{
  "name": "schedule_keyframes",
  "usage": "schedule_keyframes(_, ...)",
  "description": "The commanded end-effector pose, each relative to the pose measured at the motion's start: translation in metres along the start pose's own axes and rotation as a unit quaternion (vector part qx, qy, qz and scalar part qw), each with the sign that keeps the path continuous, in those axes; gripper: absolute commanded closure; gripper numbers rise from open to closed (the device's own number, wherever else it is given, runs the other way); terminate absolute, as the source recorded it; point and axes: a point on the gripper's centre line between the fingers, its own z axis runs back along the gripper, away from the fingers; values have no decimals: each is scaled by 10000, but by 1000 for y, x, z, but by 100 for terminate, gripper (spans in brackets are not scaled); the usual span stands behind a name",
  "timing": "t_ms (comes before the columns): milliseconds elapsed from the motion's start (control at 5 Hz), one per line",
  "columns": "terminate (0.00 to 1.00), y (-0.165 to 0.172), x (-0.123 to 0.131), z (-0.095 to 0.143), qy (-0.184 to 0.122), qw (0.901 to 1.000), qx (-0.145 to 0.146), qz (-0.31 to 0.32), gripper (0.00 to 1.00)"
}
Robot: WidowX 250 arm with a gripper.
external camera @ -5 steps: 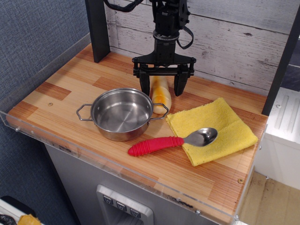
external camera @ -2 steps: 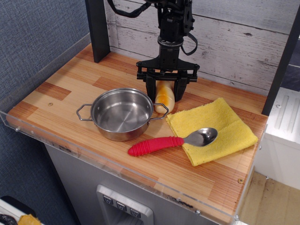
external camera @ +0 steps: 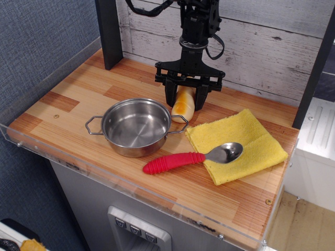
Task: Put the bread loaf in the pot
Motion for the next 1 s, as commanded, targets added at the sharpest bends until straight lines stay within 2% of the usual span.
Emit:
schedule_keyframes(0,0,-5,15,59,-752,9919,-44,-1019,100)
schedule_keyframes(200,0,-13,15,106,-1260,9811,162,-1461,100)
schedule_keyframes(400,0,-22,7,139,-1721,9686,507,-1723,100)
schedule_keyframes(600,0,-7,-4,139,-1574,9749,362,-1534,100)
schedule_keyframes(800,0,35,-25,129,-1297,9880,395,-741,100)
